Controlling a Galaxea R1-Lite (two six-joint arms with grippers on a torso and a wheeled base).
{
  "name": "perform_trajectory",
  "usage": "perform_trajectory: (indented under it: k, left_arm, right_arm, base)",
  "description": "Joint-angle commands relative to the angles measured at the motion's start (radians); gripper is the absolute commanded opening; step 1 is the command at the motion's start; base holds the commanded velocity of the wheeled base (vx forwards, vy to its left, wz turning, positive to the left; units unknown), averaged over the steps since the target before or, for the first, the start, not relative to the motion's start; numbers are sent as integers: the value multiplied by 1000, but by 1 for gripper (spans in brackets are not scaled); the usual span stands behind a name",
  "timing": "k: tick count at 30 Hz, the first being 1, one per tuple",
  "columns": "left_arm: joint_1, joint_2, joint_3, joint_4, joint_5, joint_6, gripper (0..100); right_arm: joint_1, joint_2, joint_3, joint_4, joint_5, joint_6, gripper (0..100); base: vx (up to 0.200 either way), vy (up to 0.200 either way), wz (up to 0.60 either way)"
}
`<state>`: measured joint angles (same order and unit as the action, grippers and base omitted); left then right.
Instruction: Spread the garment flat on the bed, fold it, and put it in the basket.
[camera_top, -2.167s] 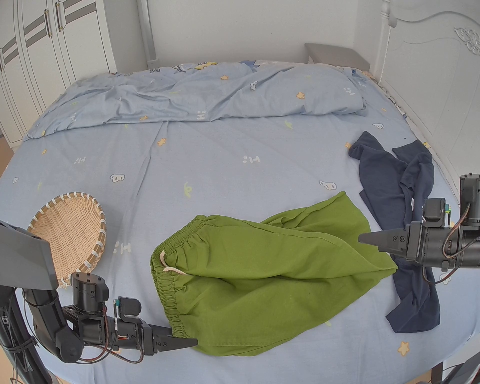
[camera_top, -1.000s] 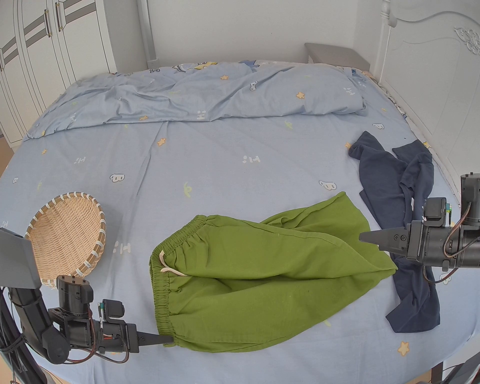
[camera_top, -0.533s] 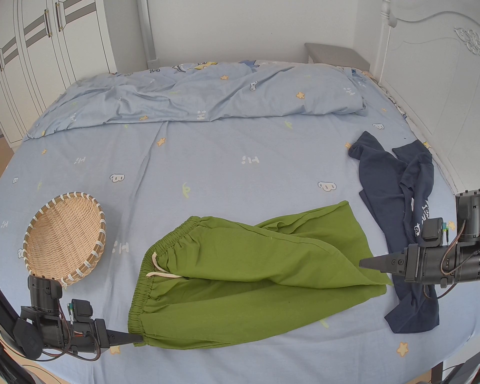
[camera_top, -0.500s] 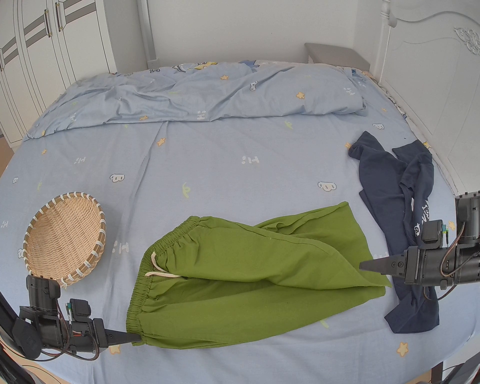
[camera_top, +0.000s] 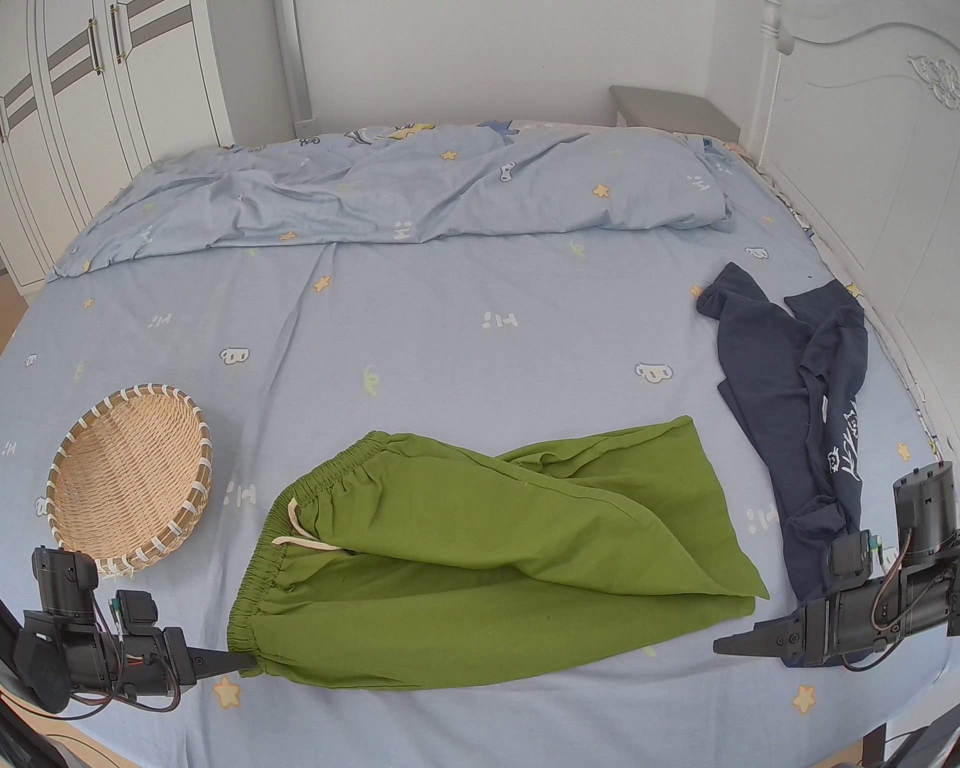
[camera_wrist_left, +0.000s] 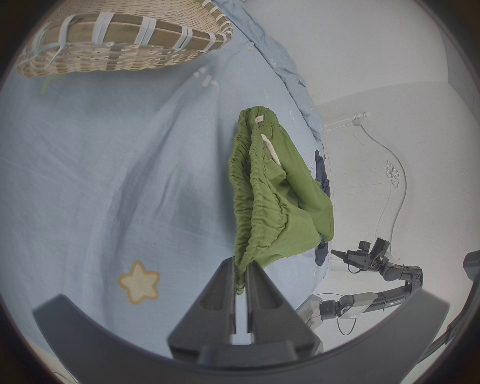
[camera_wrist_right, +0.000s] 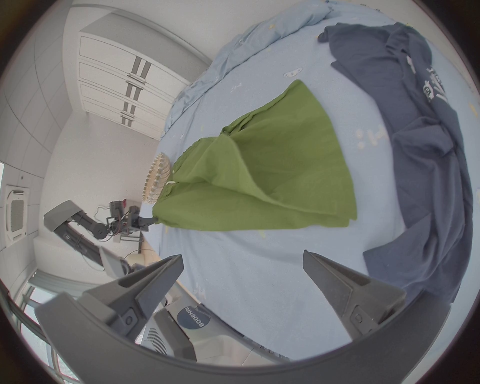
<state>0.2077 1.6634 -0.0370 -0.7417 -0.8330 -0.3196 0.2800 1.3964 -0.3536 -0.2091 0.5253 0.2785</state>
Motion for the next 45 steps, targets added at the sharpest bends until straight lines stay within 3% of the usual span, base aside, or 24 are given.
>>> perform_trajectory:
  k: [1,7,14,18,38,45]
  left_arm:
    - [7,-8,5,-1,0,1,0]
    - [13,-22,11,-1,2,2,0]
    - [44,-24,11,-5,2,2,0]
    - [42,-25,11,-5,0,4,0]
    - [55,-30,23,-2,0,36,0]
    - [73,-22,20,-8,2,37,0]
  right_arm:
    - [5,35,-1,-7,44,-7,100]
    - [1,213,-28,-99,50,-65,100]
    - [-10,475,-31,-406,50,-94,100]
    - [-35,544,-47,-507,50,-91,100]
    - [-91,656,-314,-503,47,-10,100]
    - [-130,642,-373,-418,55,-12,100]
  base:
    - [0,0,0]
    - [0,0,0]
    - [0,0,0]
    - [0,0,0]
    - [0,0,0]
    - [0,0,0]
